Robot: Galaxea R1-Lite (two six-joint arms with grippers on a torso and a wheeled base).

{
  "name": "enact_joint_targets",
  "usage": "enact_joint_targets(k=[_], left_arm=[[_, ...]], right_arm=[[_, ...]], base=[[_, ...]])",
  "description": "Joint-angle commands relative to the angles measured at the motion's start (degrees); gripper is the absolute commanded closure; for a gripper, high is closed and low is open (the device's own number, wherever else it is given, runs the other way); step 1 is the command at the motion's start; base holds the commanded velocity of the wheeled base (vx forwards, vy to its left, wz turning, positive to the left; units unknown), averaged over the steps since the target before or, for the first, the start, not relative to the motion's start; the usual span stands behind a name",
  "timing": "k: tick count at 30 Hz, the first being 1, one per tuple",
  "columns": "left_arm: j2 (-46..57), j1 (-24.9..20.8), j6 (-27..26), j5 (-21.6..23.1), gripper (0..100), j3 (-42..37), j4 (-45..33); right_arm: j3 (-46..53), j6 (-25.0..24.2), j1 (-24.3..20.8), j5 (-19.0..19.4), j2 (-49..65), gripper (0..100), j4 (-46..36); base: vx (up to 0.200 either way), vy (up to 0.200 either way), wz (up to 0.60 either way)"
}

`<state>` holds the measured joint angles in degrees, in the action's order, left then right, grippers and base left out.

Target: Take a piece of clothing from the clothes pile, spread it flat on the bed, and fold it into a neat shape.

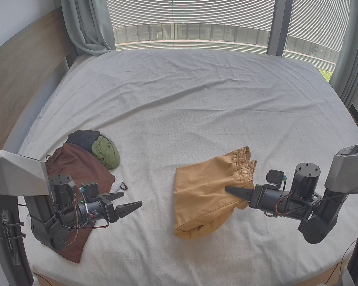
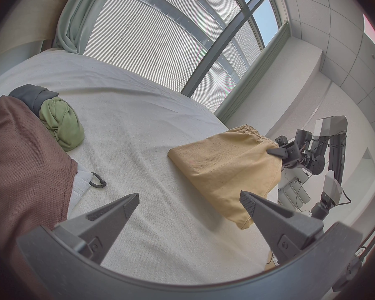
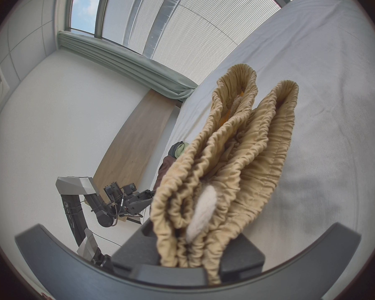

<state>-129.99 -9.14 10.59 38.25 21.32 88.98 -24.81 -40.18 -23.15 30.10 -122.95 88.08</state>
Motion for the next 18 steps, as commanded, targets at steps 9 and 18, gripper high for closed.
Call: enact_joint_targets(k=[9,18], left_arm=[[0.5,-0.2,0.0,0.0,0,-0.3,0.1],[0.5,0.2,0.0,0.0,0,-0.8,0.1]], right_arm=[[-9.6,-1.0,-1.5,0.1,5.5,100,-9.2],[-21.0,-1.0,-1.4,0.1,7.1,100,-20.8]], base=[[0.0,0.0,0.0],[0.0,0.0,0.0]])
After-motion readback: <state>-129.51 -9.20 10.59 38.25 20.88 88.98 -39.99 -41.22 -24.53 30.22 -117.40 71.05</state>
